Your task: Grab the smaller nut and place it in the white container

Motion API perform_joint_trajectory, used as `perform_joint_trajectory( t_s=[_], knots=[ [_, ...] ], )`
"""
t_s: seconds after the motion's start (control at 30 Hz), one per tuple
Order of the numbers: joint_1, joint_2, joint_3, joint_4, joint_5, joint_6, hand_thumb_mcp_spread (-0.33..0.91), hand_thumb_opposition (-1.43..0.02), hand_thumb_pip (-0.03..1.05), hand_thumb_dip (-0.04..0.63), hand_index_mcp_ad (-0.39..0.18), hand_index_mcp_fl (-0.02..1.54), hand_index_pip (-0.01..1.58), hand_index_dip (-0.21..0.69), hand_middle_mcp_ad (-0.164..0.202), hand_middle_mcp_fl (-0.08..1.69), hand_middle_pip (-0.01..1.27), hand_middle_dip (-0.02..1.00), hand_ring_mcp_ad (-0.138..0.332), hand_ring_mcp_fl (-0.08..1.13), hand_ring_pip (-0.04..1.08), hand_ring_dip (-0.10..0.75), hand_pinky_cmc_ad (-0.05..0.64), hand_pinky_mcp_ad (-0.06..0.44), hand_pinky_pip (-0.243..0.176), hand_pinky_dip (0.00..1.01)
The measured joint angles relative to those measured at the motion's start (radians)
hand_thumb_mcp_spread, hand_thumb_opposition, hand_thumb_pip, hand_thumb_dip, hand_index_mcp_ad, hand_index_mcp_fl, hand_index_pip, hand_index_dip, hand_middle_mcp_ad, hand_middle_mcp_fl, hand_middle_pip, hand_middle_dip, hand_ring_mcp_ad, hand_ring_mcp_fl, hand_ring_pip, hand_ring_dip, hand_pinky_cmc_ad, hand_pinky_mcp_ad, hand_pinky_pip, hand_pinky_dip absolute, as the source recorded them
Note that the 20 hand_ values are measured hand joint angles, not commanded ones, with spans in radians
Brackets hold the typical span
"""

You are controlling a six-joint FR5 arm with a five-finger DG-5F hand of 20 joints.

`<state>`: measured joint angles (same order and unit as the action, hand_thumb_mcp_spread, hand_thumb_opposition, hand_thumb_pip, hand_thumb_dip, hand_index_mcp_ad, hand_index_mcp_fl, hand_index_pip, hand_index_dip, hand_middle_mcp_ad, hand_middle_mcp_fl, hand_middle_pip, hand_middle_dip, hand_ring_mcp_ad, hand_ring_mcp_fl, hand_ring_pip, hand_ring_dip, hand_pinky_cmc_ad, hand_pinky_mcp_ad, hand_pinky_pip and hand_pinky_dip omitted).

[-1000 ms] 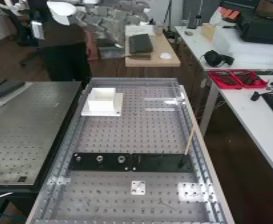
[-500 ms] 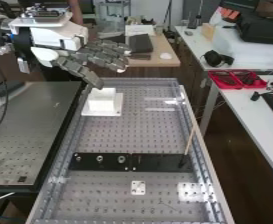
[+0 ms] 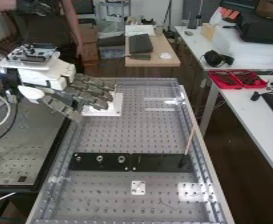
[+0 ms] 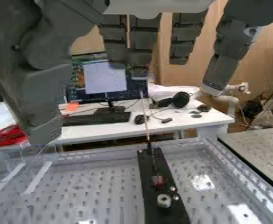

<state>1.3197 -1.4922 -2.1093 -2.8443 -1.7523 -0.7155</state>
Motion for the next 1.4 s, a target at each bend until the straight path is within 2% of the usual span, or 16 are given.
perform_joint_trajectory(
  t_s=[0.13,0.27,0.3,0.4,0.6,0.9,1.13,1.33,1.4],
  knots=[
    [-0.03,-0.02,-0.036,0.05,-0.022,-0.014,0.33,-0.77,0.58,0.157,-0.07,0.06,0.51,-0.042,0.007,0.15,0.13,0.2,0.138,0.0,0.13,0.082,0.426,0.346,-0.108,0.72],
    [-0.057,-0.056,-0.07,0.107,-0.042,-0.015,0.33,-0.79,0.6,0.157,-0.082,0.06,0.61,-0.058,0.005,0.15,0.13,0.21,0.14,0.0,0.13,0.082,0.426,0.346,-0.105,0.69],
    [-0.062,-0.068,-0.08,0.126,-0.046,-0.014,0.33,-0.79,0.6,0.175,-0.087,0.05,0.64,-0.061,0.007,0.15,0.13,0.2,0.138,0.0,0.14,0.082,0.426,0.346,-0.105,0.67],
    [-0.071,-0.093,-0.098,0.157,-0.053,-0.015,0.34,-0.79,0.6,0.176,-0.089,0.05,0.78,-0.061,0.003,0.15,0.13,0.21,0.138,0.0,0.14,0.089,0.426,0.347,-0.105,0.64],
    [-0.096,-0.146,-0.121,0.223,-0.066,-0.015,0.35,-0.81,0.6,0.178,-0.105,0.03,0.91,-0.061,0.005,0.15,0.13,0.21,0.136,0.0,0.12,0.089,0.422,0.347,-0.105,0.64],
    [-0.125,-0.206,-0.139,0.288,-0.061,-0.021,0.37,-0.8,0.61,0.178,-0.11,0.02,1.12,-0.061,0.002,0.18,0.13,0.21,0.127,0.0,0.12,0.089,0.421,0.344,-0.105,0.62],
    [-0.136,-0.239,-0.143,0.31,-0.052,-0.022,0.38,-0.82,0.63,0.19,-0.11,0.02,1.27,-0.054,0.002,0.18,0.13,0.21,0.127,0.0,0.12,0.089,0.419,0.342,-0.105,0.62],
    [-0.14,-0.26,-0.144,0.322,-0.043,-0.029,0.37,-0.82,0.64,0.188,-0.112,0.02,1.39,-0.009,0.002,0.18,0.13,0.21,0.127,0.0,0.12,0.089,0.414,0.342,-0.105,0.62],
    [-0.14,-0.267,-0.146,0.328,-0.037,-0.032,0.37,-0.82,0.64,0.206,-0.12,0.02,1.42,0.021,0.005,0.19,0.13,0.21,0.127,0.0,0.12,0.089,0.414,0.342,-0.105,0.59]
  ],
)
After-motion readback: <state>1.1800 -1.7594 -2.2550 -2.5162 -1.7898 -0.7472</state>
